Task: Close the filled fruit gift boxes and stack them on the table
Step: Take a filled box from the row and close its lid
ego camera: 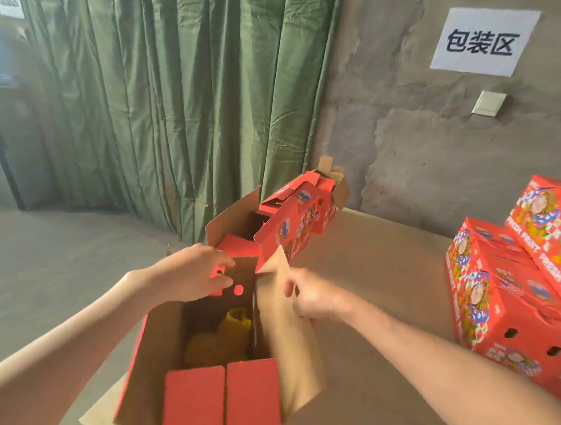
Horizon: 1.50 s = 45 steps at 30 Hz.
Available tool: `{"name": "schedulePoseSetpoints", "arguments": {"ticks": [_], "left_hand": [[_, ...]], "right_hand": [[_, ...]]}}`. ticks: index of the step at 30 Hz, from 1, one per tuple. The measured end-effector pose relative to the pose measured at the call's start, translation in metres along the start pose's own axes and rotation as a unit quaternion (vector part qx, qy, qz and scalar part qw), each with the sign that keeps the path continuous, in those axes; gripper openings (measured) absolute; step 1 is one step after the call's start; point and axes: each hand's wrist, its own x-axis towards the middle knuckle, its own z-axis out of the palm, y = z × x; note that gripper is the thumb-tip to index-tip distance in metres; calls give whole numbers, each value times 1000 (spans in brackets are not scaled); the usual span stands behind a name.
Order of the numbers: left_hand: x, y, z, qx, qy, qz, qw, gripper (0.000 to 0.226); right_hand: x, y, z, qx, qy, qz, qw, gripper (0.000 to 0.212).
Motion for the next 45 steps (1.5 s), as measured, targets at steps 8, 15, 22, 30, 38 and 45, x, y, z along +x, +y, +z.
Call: {"name": "schedulePoseSetpoints", "arguments": {"ticks": [8, 15, 22, 30, 38, 45], "left_hand": [[20, 95, 46, -30, -95, 136, 986, 29], [41, 198, 104, -35, -140, 189, 971, 38], [51, 260, 120, -151, -161, 227, 949, 19], [75, 257, 140, -273, 161, 57, 947, 9], [78, 270, 168, -219, 10, 232, 948, 23], [74, 264, 194, -196, 21, 189, 962, 23]], "right_hand": [[-73, 124, -65, -211, 74, 33, 974, 35], [-161, 215, -90, -206, 186, 169, 946, 33], [-201, 267, -93, -196, 262, 176, 928, 34], [-273, 305, -84, -31, 439, 109, 891, 22], [-322, 328, -25, -11, 447, 62, 892, 17], [-325, 331, 10, 61, 427, 62, 900, 19]]}}
